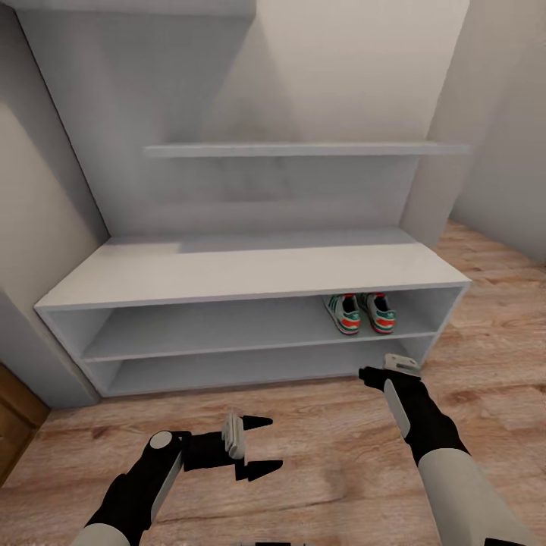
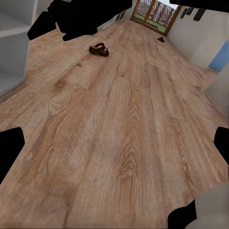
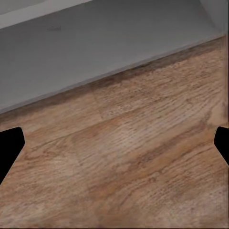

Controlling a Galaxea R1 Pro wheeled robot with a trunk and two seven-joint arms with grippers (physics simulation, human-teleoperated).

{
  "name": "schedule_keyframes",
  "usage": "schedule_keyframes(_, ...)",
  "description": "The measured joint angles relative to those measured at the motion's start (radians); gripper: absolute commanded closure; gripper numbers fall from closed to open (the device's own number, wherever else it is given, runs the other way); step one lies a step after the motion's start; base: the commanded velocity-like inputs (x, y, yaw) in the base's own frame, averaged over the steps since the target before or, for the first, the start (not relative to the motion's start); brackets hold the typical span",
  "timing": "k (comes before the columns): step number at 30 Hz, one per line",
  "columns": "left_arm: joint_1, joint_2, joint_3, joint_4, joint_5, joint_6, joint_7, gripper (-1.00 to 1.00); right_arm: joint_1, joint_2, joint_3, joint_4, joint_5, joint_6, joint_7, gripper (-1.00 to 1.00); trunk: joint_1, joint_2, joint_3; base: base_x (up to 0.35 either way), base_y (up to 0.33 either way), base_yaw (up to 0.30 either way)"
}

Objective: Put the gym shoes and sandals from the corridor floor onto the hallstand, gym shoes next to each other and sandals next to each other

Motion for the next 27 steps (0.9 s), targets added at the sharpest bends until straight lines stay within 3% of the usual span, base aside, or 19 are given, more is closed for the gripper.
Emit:
schedule_keyframes(25,0.000,0.005,0.008,0.000,-0.001,0.000,0.005,-1.00,0.000,-0.001,-0.003,0.006,0.005,-0.053,0.000,-1.00,0.000,0.000,0.000,-0.014,0.000,-0.002)
schedule_keyframes(27,-0.001,0.006,0.011,0.000,-0.003,-0.002,0.035,-1.00,0.000,-0.001,-0.003,0.006,0.006,-0.084,0.000,-1.00,0.000,0.000,0.000,0.000,0.000,-0.248)
